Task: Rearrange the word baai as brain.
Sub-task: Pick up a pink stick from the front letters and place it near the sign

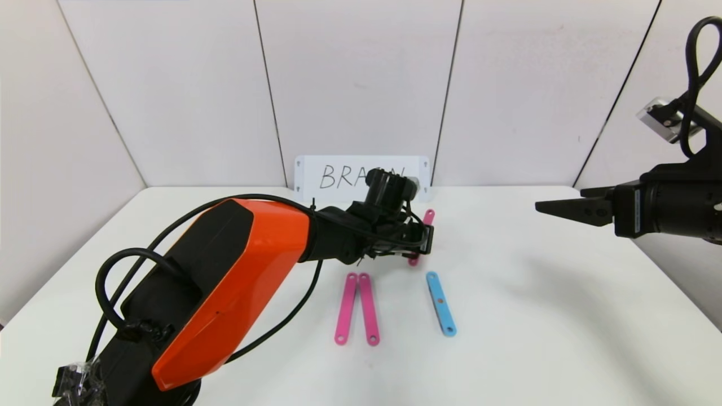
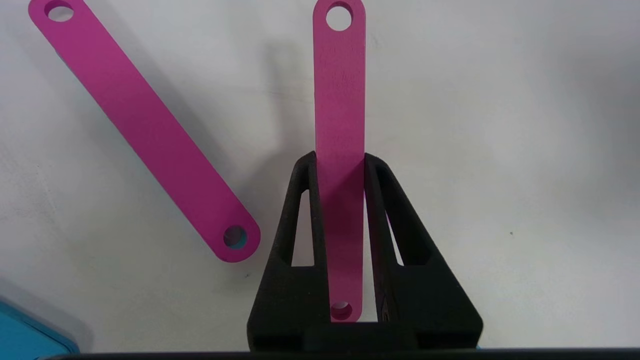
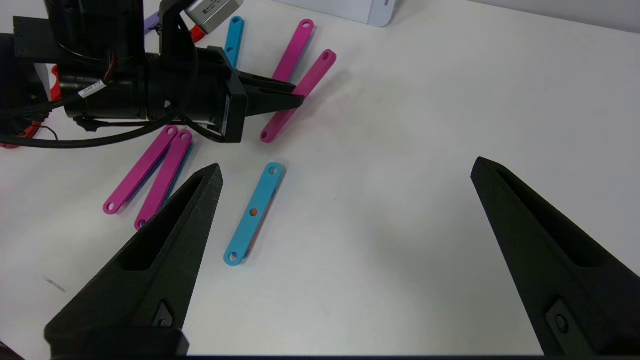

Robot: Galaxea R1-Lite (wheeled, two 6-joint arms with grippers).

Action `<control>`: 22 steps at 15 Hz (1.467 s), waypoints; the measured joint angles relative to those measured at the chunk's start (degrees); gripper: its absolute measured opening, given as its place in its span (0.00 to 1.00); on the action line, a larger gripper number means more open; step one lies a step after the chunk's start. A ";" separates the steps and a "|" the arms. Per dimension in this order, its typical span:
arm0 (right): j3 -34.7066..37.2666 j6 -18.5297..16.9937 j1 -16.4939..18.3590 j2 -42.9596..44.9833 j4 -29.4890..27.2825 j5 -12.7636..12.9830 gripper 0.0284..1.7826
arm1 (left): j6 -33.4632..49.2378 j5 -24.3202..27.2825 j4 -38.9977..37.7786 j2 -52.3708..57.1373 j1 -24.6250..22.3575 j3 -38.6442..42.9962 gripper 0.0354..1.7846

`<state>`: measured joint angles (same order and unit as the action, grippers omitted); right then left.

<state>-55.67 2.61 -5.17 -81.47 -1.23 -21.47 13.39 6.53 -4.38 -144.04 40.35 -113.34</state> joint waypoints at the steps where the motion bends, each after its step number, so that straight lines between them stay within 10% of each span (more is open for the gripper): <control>1: 0.02 0.00 0.00 0.00 0.00 -0.02 0.98 | 0.01 0.00 0.00 0.00 0.00 -0.04 0.14; 7: 0.05 0.06 0.00 0.00 0.02 0.00 0.98 | -0.09 0.00 0.11 0.05 0.07 0.02 0.18; 16: 0.05 0.06 0.00 0.00 0.02 0.00 0.98 | -0.22 0.11 0.06 0.33 0.00 0.05 0.88; 22: 0.05 -0.07 0.00 0.24 0.00 -0.09 0.98 | 0.15 0.11 1.24 2.73 -1.08 0.30 0.97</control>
<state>-55.63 2.54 -5.17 -81.23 -1.23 -21.55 13.53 6.64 -3.13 -141.31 39.27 -113.03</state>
